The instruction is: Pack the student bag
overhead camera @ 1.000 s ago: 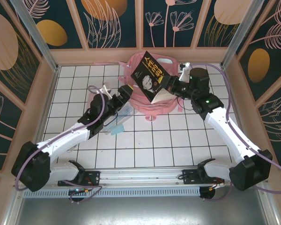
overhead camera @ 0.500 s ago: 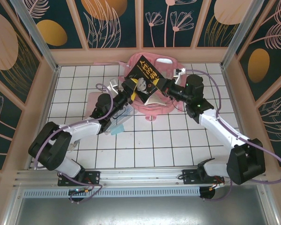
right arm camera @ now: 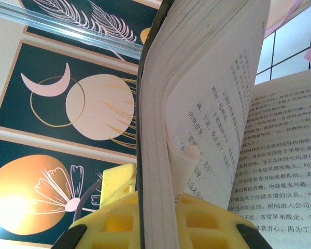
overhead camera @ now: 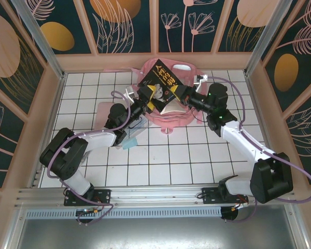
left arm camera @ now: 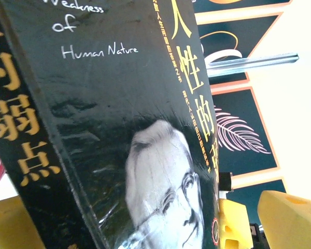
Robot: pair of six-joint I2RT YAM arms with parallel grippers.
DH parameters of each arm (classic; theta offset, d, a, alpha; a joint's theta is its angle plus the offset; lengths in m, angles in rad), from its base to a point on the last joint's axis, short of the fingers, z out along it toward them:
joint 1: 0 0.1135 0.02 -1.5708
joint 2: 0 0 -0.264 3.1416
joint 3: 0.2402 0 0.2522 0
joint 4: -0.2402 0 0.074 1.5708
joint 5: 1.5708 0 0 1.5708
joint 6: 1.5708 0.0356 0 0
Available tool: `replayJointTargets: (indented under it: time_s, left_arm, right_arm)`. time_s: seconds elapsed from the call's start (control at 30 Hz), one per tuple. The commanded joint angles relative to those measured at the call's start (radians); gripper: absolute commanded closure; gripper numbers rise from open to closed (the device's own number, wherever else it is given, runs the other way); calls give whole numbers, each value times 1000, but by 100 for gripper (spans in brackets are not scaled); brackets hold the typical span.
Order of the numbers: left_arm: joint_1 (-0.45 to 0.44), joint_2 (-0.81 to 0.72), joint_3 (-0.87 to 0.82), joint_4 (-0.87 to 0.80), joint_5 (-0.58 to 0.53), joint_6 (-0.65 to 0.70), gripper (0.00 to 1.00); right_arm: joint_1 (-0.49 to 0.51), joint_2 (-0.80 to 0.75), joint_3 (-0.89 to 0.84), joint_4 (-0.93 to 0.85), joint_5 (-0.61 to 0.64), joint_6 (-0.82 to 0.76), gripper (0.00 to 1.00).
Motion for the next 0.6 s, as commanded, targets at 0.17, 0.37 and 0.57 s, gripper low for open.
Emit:
replayJointTargets:
  time_s: [0.17,0.37,0.57]
  left_arm:
    - [1,10,33,102,39,6,42]
    - [0,-4,35,81,31,28,93]
    - [-1,-14,46,-3,-2,51,100]
  right_arm:
    - [24,27,-62,130,-67,39,100]
    - [24,9,-86,36,-3,-32,100]
    - [0,-58,25,-290,183,-216,45]
